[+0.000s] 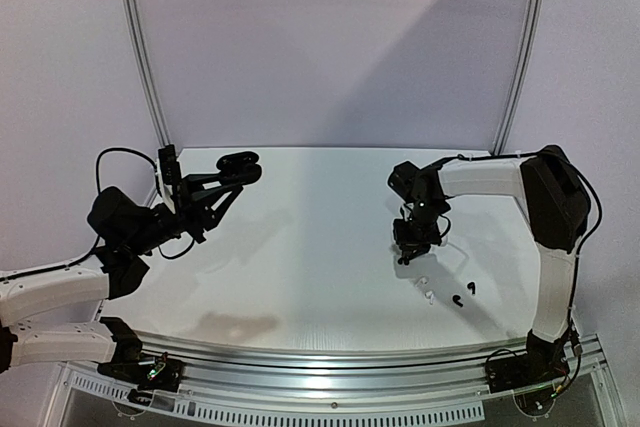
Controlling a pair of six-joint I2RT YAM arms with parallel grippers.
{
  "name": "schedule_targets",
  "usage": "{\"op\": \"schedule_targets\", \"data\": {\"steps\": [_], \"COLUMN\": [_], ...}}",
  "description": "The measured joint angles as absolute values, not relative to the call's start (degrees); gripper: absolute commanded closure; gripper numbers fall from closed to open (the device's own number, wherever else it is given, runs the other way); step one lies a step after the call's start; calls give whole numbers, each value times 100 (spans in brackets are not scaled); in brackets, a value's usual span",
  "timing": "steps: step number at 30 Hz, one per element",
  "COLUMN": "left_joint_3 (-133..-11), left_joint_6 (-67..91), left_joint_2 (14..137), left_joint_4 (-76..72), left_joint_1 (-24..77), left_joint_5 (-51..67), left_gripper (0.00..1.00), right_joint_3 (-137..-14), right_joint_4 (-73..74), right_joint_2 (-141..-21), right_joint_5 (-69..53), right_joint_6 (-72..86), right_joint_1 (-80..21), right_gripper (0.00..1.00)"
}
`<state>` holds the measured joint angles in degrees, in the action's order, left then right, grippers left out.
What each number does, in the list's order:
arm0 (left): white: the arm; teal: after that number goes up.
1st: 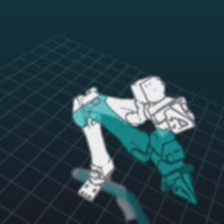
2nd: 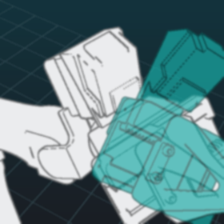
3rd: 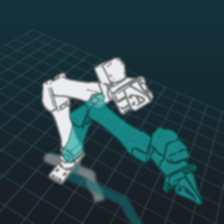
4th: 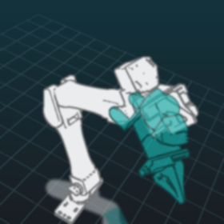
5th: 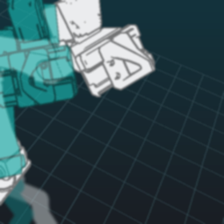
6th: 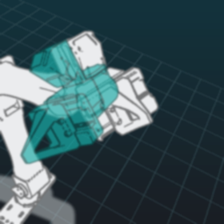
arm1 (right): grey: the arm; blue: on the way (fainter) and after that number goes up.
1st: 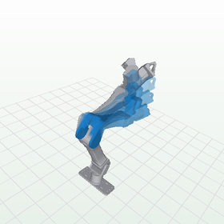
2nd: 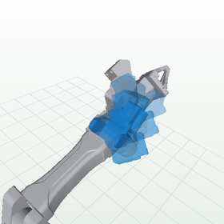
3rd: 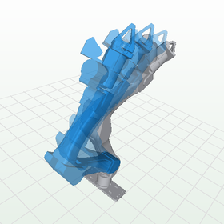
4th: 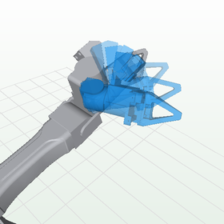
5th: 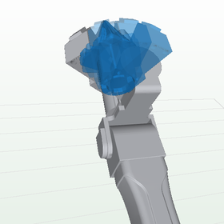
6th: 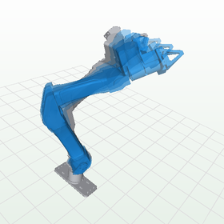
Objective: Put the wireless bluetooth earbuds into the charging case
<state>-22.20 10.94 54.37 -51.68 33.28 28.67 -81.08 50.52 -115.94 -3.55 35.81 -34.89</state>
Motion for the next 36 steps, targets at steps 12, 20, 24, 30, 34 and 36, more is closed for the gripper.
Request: {"op": "schedule_targets", "data": {"steps": [12, 20, 24, 30, 34, 36], "left_joint_3": [-2169, -2167, -2167, -2167, -2167, -2165], "left_joint_6": [1094, 1094, 1094, 1096, 1096, 1094], "left_joint_2": [5433, 5433, 5433, 5433, 5433, 5430], "left_joint_4": [-5162, -5159, -5159, -5159, -5159, -5157], "left_joint_1": [3319, 3319, 3319, 3319, 3317, 3317], "left_joint_5": [2864, 2864, 2864, 2864, 2864, 2862], "left_gripper": [100, 100, 100, 100, 100, 100], "right_joint_3": [-7983, -7841, -7749, -7804, -7791, -7787], "right_joint_4": [5129, 5011, 4974, 5253, 5433, 5435], "right_joint_2": [-11504, -11439, -11373, -11373, -11373, -11373], "right_joint_5": [-331, -384, -434, -473, -519, -526], "right_joint_6": [3706, 3815, 3898, 3938, 3938, 3940], "right_joint_1": [-3538, -3564, -3568, -3632, -3693, -3695], "right_gripper": [83, 85, 85, 87, 87, 87]}}
